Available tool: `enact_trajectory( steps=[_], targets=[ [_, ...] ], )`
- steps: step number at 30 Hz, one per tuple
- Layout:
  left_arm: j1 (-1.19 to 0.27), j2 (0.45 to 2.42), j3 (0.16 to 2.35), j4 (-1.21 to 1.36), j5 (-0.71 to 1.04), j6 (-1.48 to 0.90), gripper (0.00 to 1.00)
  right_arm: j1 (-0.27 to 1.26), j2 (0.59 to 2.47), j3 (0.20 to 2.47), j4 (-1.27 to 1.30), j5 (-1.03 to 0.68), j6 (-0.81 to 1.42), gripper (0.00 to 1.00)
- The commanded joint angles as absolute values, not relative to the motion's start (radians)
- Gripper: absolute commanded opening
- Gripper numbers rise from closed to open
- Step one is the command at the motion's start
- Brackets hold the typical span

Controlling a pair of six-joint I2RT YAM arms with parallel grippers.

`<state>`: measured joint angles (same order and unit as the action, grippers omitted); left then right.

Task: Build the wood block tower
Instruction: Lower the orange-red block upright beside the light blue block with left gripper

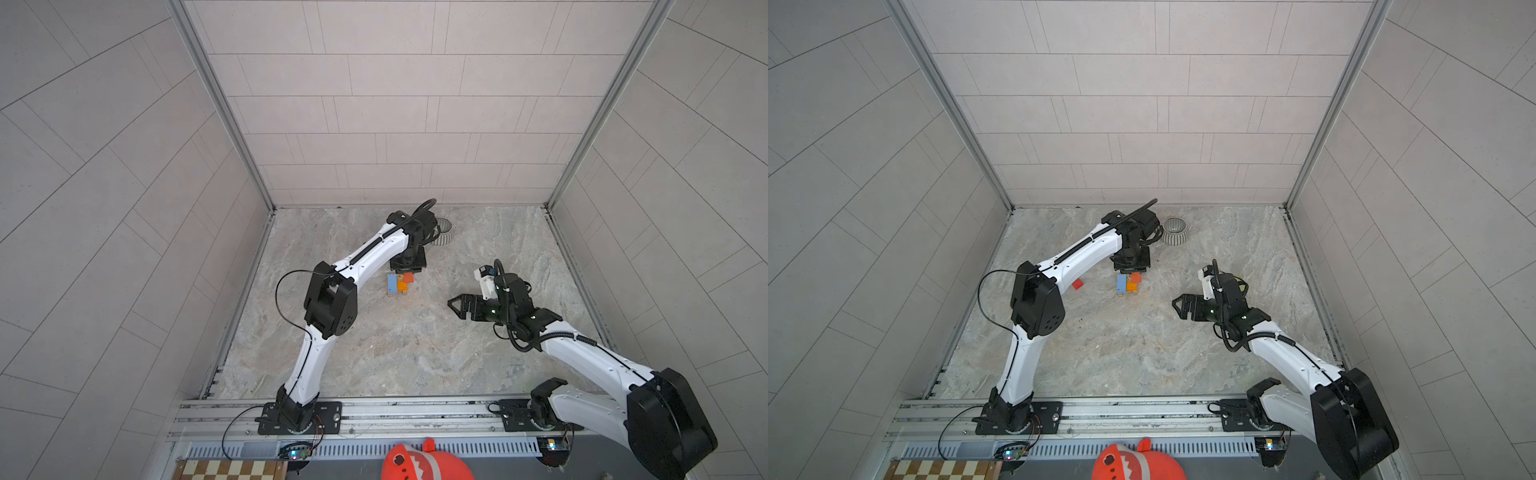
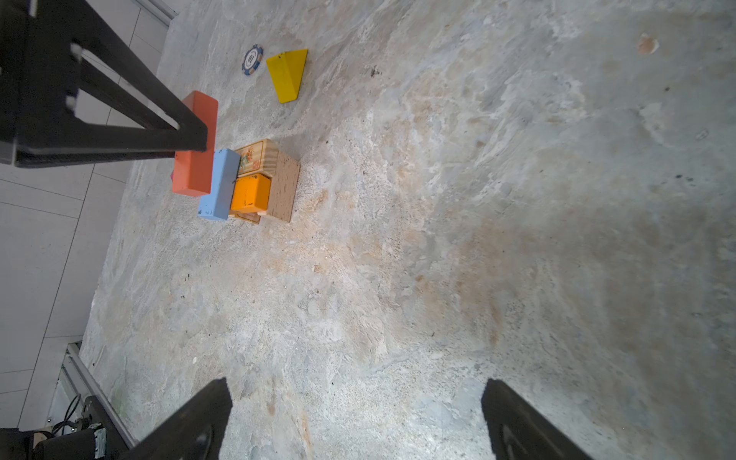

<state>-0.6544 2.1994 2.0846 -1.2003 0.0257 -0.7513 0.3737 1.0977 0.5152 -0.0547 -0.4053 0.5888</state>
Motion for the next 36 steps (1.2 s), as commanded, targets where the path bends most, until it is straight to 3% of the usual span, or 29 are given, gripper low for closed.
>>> enact_trajectory(
  steps=[1,36],
  targets=[
    [-0.644,2.212,2.075,-1.201,0.023,-0.744,0.24,0.371,1.101,0.509,-0.040,-0.411,0.603,1.00],
    [-0.626,2.182,1.995,-1.177,0.000,-0.735,0.24,0.371,1.129,0.506,-0.023,-0.422,0.610,1.00]
  ],
)
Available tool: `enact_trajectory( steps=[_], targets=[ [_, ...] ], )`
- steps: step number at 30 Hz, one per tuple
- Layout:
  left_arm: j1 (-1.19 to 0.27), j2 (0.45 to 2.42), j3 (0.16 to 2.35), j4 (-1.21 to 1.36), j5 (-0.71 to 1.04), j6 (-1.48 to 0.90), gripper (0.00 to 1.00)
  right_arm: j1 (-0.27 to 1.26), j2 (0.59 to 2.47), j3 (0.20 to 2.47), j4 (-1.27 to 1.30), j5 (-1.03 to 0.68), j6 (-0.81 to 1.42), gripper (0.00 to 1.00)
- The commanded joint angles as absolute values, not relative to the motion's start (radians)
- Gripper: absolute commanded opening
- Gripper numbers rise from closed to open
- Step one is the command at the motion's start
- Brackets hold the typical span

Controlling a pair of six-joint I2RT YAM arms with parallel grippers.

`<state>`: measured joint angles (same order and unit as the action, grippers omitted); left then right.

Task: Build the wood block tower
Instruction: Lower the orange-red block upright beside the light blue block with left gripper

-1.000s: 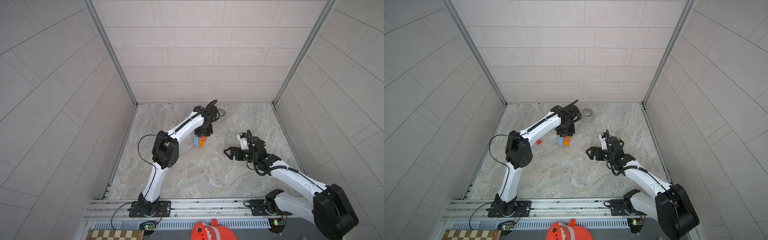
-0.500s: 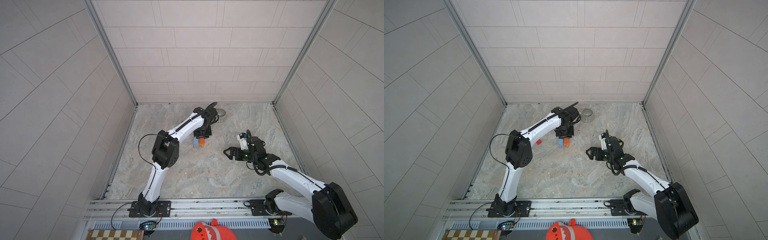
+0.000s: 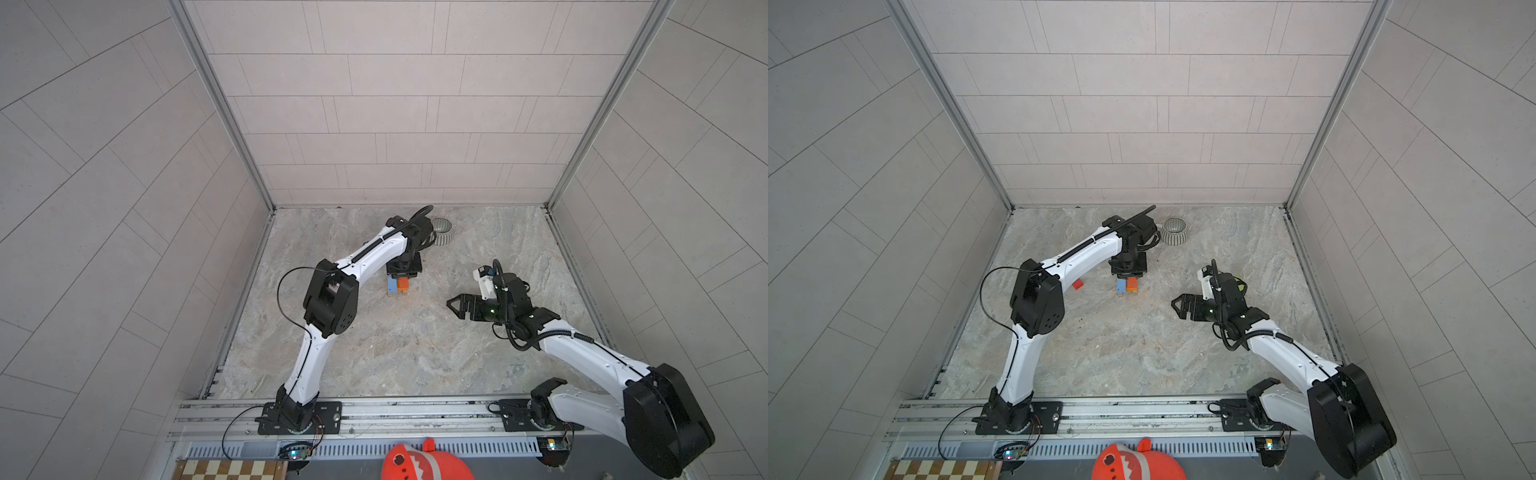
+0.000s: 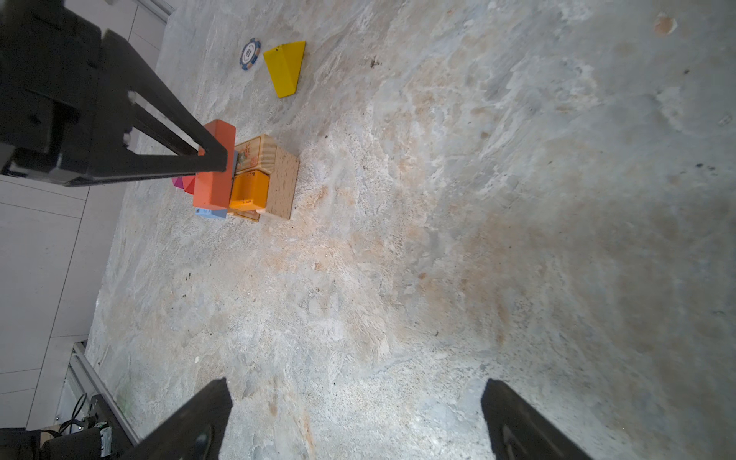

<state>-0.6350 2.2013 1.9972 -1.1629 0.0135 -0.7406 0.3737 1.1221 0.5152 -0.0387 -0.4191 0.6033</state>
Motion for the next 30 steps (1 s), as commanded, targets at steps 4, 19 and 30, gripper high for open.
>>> enact_trajectory(
  steps=[4,19,30],
  targets=[
    [-0.623,2.181,1.992,-1.181,-0.004,-0.734,0.24,0.371,1.130,0.506,-0.020,-0.425,0.612,1.00],
    [-0.620,2.197,1.988,-1.164,0.014,-0.736,0.25,0.371,1.130,0.506,-0.021,-0.426,0.612,1.00],
    [-0.618,2.197,1.979,-1.164,0.013,-0.736,0.26,0.371,1.129,0.506,-0.019,-0.429,0.614,1.00]
  ],
)
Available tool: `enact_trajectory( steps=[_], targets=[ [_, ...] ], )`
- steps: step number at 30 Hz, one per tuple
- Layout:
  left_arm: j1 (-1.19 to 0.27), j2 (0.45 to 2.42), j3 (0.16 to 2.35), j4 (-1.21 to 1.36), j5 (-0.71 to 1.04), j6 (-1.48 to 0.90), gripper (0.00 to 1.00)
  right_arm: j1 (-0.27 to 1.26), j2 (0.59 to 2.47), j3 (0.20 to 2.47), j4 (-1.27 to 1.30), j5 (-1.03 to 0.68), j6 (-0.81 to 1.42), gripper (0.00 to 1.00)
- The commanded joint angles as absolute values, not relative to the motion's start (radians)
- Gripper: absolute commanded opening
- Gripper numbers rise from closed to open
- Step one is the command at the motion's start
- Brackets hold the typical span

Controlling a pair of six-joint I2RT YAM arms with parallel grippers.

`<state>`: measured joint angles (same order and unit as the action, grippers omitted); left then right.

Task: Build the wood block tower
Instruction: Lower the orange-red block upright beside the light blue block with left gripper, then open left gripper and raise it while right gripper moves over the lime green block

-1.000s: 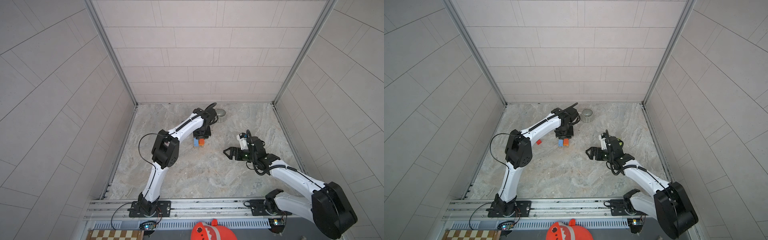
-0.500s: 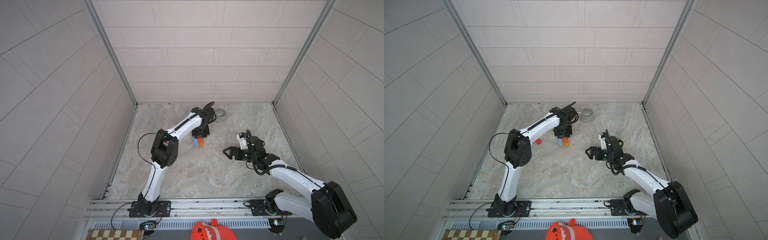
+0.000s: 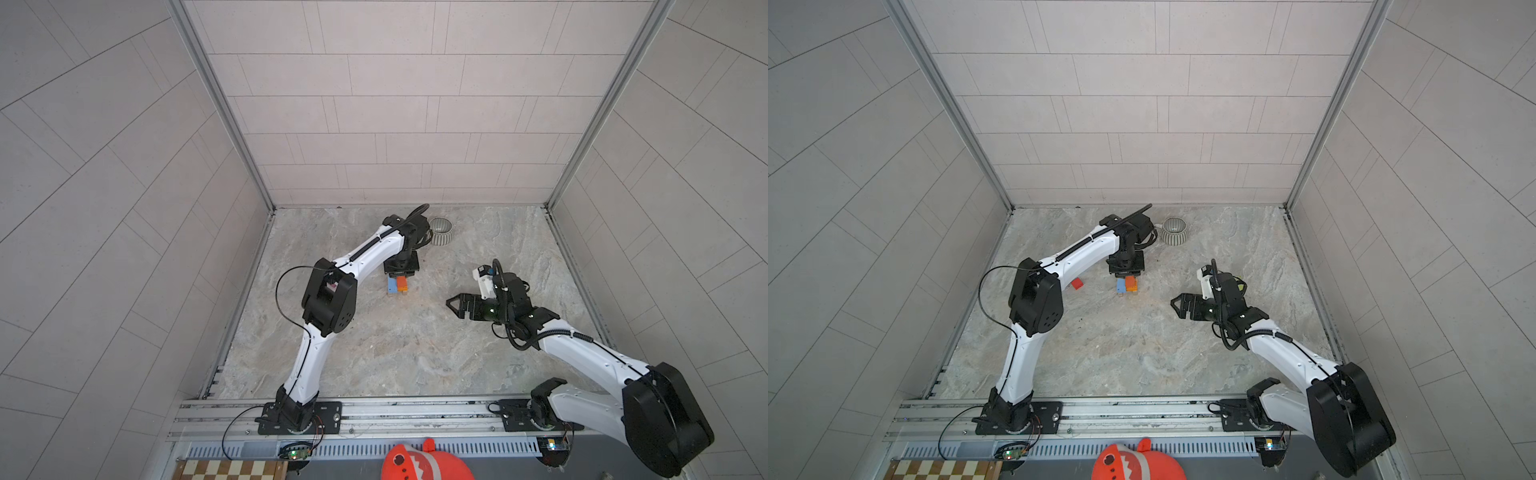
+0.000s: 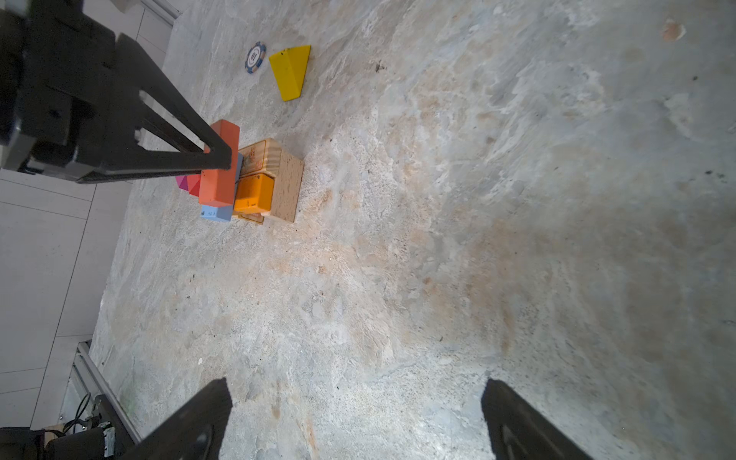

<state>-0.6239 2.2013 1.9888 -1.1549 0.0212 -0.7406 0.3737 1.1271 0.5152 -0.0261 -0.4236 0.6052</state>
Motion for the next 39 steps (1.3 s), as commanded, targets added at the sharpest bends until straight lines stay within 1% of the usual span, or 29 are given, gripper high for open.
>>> enact_trajectory(
  steps=[1,12,29,35,39],
  targets=[
    [-0.620,2.198,1.980,-1.163,0.012,-0.738,0.26,0.371,1.129,0.505,-0.019,-0.429,0.614,1.00],
    [-0.619,2.203,1.983,-1.156,0.028,-0.741,0.30,0.371,1.127,0.505,-0.019,-0.429,0.615,1.00],
    [-0.619,2.204,1.986,-1.167,0.016,-0.739,0.31,0.371,1.131,0.505,-0.013,-0.434,0.617,1.00],
    [-0.618,2.206,1.982,-1.171,0.013,-0.738,0.34,0.371,1.131,0.504,-0.013,-0.435,0.616,1.00],
    [-0.619,2.210,1.984,-1.166,0.017,-0.736,0.39,0.371,1.131,0.503,-0.013,-0.435,0.617,1.00]
  ],
)
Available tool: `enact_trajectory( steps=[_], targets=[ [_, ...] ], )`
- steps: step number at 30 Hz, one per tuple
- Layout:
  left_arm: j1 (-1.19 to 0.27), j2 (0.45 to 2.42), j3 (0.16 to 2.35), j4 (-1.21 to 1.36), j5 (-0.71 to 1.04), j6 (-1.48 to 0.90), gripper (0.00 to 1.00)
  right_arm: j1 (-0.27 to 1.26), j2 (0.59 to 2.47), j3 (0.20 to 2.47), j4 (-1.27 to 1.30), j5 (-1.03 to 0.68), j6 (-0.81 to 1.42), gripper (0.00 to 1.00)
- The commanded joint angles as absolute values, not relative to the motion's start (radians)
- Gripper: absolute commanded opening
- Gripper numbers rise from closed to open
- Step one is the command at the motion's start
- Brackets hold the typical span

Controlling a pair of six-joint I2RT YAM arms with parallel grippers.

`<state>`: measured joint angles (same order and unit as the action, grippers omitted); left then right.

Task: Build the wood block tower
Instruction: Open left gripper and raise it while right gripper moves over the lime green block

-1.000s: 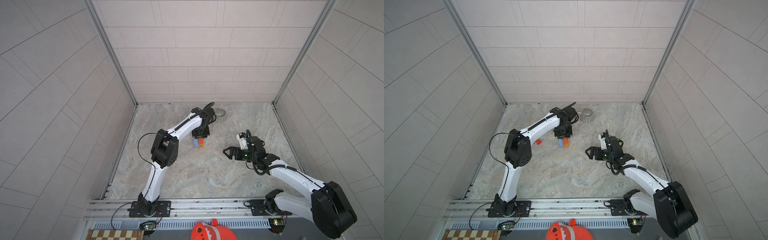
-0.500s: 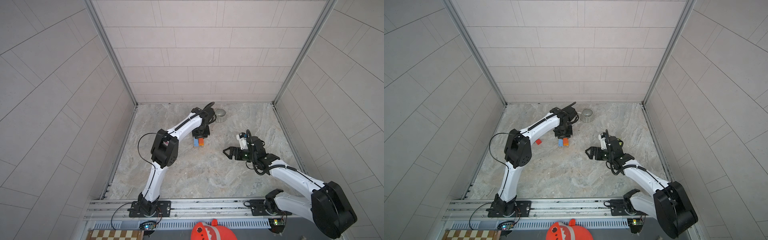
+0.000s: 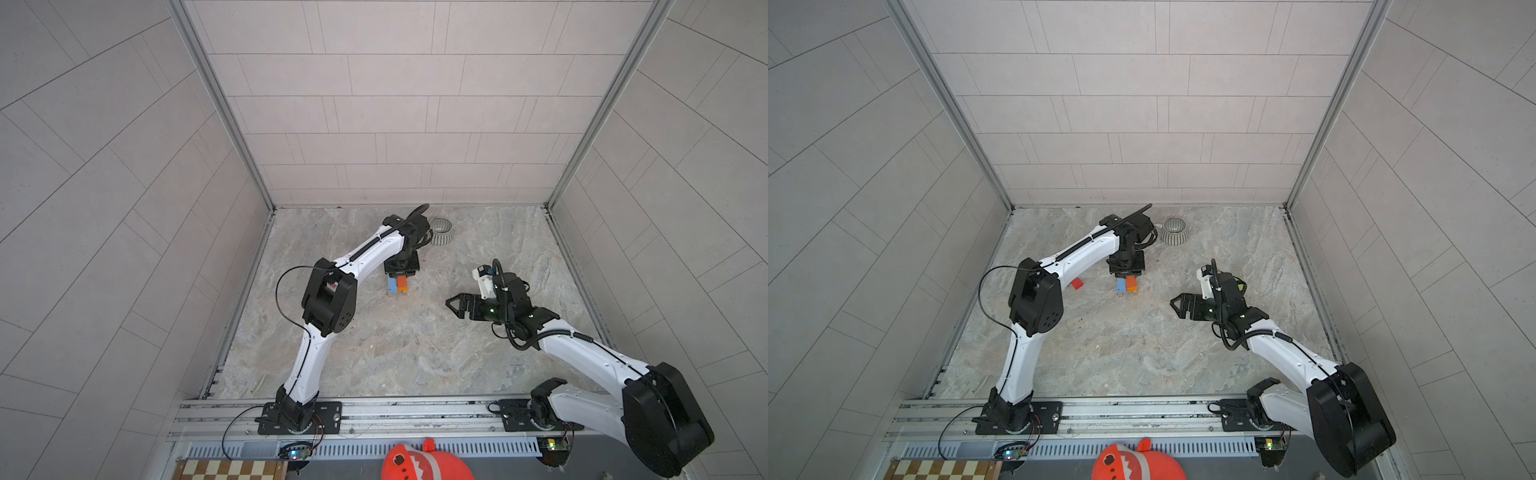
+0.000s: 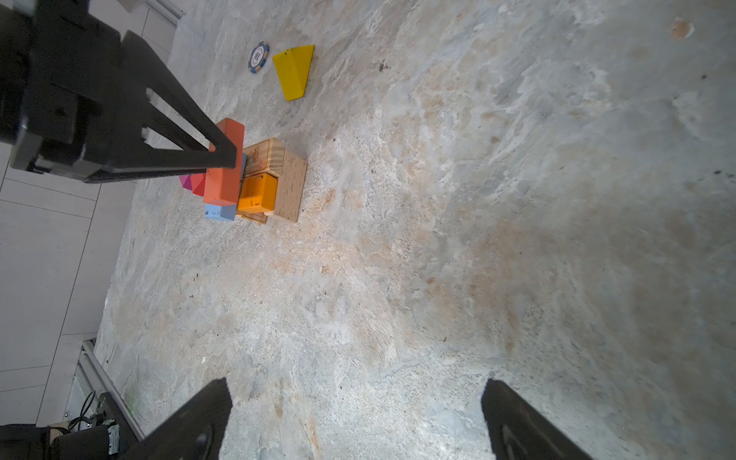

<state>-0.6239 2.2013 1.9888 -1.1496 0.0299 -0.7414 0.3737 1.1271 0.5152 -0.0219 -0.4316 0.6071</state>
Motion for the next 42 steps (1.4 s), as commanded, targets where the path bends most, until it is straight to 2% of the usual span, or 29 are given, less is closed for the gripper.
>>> enact_trajectory(
  steps=[1,17,28,34,39,42],
  targets=[
    [-0.618,2.210,1.984,-1.166,0.018,-0.737,0.40,0.371,1.131,0.505,-0.013,-0.436,0.617,1.00],
    [-0.617,2.203,2.026,-1.183,0.024,-0.731,0.50,0.370,1.132,0.504,-0.010,-0.441,0.617,1.00],
    [-0.615,2.076,2.119,-1.190,-0.025,-0.605,0.77,0.358,1.133,0.532,-0.077,-0.390,0.566,0.99],
    [-0.616,1.875,1.888,-1.104,-0.025,-0.571,0.92,0.311,1.078,0.576,-0.193,-0.313,0.528,1.00],
    [-0.615,1.674,1.642,-1.019,0.006,-0.549,0.96,0.175,1.048,0.588,-0.311,-0.337,0.536,1.00],
    [-0.616,1.567,1.548,-1.036,0.026,-0.520,0.97,0.103,1.015,0.583,-0.372,-0.289,0.529,1.00]
  ],
)
